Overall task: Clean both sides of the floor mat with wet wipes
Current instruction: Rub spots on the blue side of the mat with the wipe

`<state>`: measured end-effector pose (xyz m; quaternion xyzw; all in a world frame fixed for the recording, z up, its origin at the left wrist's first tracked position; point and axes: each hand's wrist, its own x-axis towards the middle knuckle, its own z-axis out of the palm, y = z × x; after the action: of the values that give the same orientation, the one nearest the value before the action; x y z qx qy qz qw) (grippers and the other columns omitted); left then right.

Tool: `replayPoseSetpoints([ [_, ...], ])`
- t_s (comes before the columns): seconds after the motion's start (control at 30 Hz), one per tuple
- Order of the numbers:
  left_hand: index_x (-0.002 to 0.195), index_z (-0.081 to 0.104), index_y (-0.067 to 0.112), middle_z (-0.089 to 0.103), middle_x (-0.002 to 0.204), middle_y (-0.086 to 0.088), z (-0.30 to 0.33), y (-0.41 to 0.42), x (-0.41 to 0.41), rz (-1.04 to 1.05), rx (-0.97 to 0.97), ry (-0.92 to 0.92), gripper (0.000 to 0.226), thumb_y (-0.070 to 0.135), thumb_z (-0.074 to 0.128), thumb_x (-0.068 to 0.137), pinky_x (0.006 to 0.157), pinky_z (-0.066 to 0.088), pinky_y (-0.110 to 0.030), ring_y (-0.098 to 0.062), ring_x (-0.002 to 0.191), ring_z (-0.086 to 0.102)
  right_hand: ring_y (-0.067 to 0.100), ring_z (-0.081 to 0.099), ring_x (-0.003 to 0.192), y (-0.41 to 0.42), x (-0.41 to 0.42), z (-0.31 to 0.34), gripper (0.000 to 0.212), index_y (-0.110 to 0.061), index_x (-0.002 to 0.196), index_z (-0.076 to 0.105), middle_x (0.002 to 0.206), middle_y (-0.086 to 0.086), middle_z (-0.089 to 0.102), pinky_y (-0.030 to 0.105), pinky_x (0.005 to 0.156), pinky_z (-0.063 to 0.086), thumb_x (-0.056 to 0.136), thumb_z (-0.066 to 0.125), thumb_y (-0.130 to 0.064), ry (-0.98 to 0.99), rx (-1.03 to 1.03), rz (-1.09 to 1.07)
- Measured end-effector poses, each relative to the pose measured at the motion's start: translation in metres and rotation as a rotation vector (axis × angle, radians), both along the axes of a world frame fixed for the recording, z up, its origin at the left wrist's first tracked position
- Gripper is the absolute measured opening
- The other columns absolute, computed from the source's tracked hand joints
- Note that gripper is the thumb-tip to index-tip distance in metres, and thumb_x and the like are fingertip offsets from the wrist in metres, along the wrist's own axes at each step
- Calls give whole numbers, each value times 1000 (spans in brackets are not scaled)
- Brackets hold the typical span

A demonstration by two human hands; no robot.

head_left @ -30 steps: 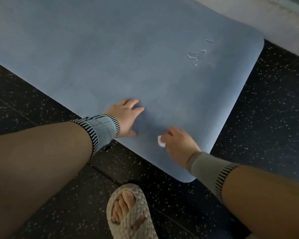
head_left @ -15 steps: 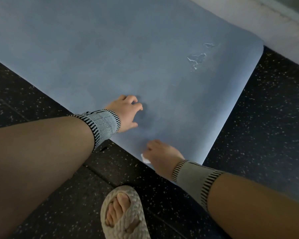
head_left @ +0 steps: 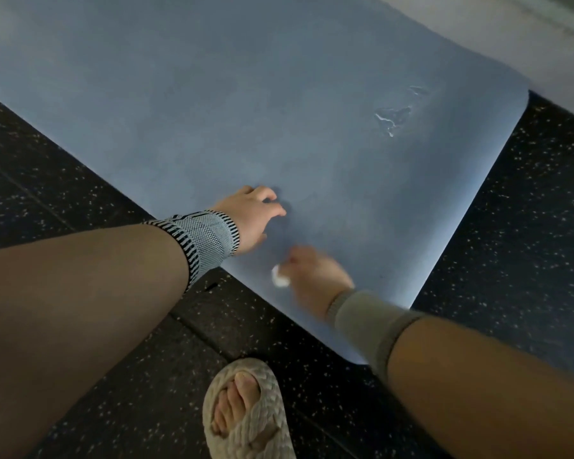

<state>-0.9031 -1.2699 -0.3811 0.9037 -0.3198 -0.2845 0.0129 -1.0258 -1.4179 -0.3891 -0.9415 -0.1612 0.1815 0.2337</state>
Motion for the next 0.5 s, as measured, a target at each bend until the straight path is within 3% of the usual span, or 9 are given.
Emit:
replayPoseSetpoints([
  [0.1, 145, 38, 32, 23, 154, 2, -2, 2, -4, 0, 12, 9, 60, 26, 62, 89, 112, 30, -38, -23, 140, 21, 30, 52, 97, -54, 7, -5, 20, -14, 101, 66, 102, 13, 53, 32, 77, 41, 86, 54, -8, -70, -191, -205],
  [0.17, 140, 43, 30, 26, 151, 2, -1, -1, -3, 16, -7, -3, 55, 29, 63, 89, 110, 34, -39, -22, 138, 24, 32, 52, 92, -63, -9, 0, 19, -11, 100, 66, 99, 15, 52, 32, 72, 39, 85, 56, -5, -43, -171, -257],
  [0.27, 130, 53, 22, 29, 151, 0, 2, -13, 0, 11, -44, -35, 44, 31, 65, 88, 108, 35, -37, -22, 138, 26, 30, 48, 100, -24, -23, 2, 21, -14, 105, 64, 107, 12, 49, 33, 75, 40, 87, 54, -7, 52, -71, -22],
  [0.33, 126, 55, 18, 28, 154, 0, 2, -17, 3, -3, -55, -33, 40, 29, 65, 89, 111, 32, -36, -23, 140, 25, 32, 47, 104, -9, -5, -3, 21, -14, 106, 64, 111, 12, 49, 37, 80, 43, 88, 52, -9, 17, -11, 32],
  [0.4, 126, 54, 15, 30, 154, -1, 0, -18, 4, -12, -69, -21, 42, 28, 66, 87, 109, 30, -33, -24, 140, 28, 33, 50, 104, -23, 18, -6, 21, -15, 106, 65, 112, 14, 51, 34, 83, 42, 88, 53, -12, -21, -42, -61],
  [0.5, 127, 52, 14, 34, 150, -2, -4, -17, 0, -13, -70, -35, 50, 34, 68, 85, 110, 31, -34, -25, 137, 30, 33, 53, 95, -76, 24, -7, 22, -14, 101, 62, 106, 12, 51, 31, 70, 37, 82, 56, -5, -69, -258, -322],
])
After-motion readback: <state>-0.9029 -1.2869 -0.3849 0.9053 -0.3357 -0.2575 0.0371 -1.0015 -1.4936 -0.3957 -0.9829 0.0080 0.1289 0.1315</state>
